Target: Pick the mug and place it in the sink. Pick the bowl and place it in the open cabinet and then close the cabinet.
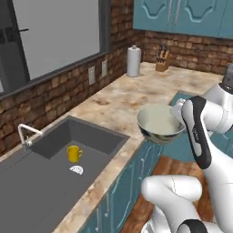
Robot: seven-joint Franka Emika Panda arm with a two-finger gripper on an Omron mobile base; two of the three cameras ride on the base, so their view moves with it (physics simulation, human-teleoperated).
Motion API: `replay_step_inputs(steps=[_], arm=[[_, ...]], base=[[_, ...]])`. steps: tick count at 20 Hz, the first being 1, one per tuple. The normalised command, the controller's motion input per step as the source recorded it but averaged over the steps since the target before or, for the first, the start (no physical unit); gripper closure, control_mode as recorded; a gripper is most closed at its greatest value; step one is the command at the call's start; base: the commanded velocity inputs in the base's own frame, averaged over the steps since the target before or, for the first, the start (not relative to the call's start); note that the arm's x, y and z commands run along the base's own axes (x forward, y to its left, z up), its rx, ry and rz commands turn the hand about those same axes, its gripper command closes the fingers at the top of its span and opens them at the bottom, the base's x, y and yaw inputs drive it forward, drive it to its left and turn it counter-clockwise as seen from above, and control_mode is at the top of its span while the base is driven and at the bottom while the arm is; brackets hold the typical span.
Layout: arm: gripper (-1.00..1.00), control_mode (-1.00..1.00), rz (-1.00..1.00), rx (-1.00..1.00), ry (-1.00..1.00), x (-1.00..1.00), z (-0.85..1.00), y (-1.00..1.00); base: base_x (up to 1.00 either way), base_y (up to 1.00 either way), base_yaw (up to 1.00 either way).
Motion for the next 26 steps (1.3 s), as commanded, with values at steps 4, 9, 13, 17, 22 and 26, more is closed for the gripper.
replay_step_inputs(steps=[4,9,13,17,22,26], arm=[[1.00,1.00,0.00,0.00,0.00,0.00,0.00,0.00],[1.00,1.00,0.00,0.00,0.00,0.00,0.00,0.00],[1.00,1.00,0.00,0.00,0.00,0.00,0.00,0.00],[1.00,1.00,0.00,0.00,0.00,0.00,0.00,0.00],[1.00,1.00,0.00,0.00,0.00,0.00,0.00,0.00],[1.00,1.00,0.00,0.00,0.00,0.00,0.00,0.00]], base=[[0.09,-0.30,-0.88],[0.22,-0.30,-0.83],[0.44,-0.26,-0.75],[0.64,-0.10,-0.71],[0.79,0.00,-0.68],[0.75,0.00,-0.67]])
